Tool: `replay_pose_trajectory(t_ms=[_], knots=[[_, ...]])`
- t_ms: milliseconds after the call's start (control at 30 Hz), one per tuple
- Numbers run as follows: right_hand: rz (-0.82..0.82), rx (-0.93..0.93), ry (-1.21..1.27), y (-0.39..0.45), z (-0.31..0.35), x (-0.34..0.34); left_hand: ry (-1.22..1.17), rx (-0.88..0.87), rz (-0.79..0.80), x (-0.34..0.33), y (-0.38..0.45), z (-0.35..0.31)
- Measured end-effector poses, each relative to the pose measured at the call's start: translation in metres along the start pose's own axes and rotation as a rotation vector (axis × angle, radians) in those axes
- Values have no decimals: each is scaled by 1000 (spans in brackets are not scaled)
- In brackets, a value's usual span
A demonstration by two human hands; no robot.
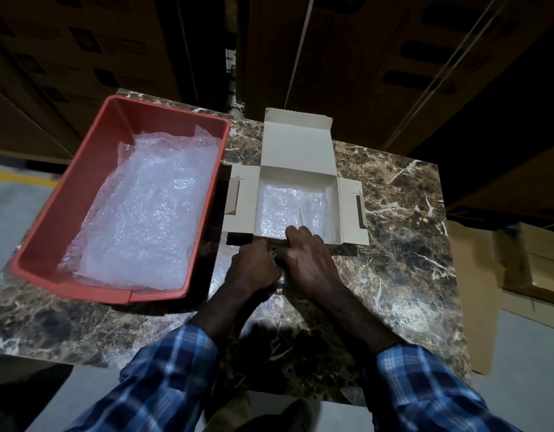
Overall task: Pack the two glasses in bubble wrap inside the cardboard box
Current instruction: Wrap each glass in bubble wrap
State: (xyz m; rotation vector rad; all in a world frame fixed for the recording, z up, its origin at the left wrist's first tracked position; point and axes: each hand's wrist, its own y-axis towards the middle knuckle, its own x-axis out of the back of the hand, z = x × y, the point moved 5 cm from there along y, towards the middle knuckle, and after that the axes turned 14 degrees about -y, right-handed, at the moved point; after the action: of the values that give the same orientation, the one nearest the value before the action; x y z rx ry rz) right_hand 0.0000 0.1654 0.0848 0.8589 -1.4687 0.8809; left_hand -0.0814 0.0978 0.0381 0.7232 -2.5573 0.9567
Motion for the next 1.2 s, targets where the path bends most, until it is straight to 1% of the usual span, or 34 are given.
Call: replay_pose_trajectory(t_ms=[67, 100, 200, 300, 400, 467, 533, 667, 733, 833, 900, 1067, 1200], knots=[[-23, -30, 104, 0, -3, 4, 89, -3, -10, -2, 1, 0], [-23, -19, 111, 0, -2, 5, 110, -5, -26, -3, 1, 1], [-9, 0, 11, -2, -3, 4, 115, -2, -84, 0, 0, 5], [79, -12, -31, -7, -6, 2, 105, -7, -121, 1, -2, 5], [209, -19, -100, -12, -6, -3, 92, -5, -140, -1, 0, 5], [268, -37, -93, -11, -7, -5, 109, 1, -149, 0, 2, 5], [287, -45, -87, -10, -7, -6, 122, 14, -136, 2, 4, 5], [331, -60, -89, -13, -10, -16, 110, -1, -40, 0, 11, 5], [279, -34, -79, -14, -10, -17, 57, 4, 56, 2, 11, 5], [249, -2, -62, -19, -11, -15, -165, 34, 230, 3, 3, 3], [283, 18, -44, -21, -13, -15, -285, 87, 314, 2, -4, 7], [369, 39, -109, -19, -14, -11, -471, 145, 425, -5, -6, 24], [420, 15, -113, -18, -16, -14, -546, 119, 492, -8, -10, 28]])
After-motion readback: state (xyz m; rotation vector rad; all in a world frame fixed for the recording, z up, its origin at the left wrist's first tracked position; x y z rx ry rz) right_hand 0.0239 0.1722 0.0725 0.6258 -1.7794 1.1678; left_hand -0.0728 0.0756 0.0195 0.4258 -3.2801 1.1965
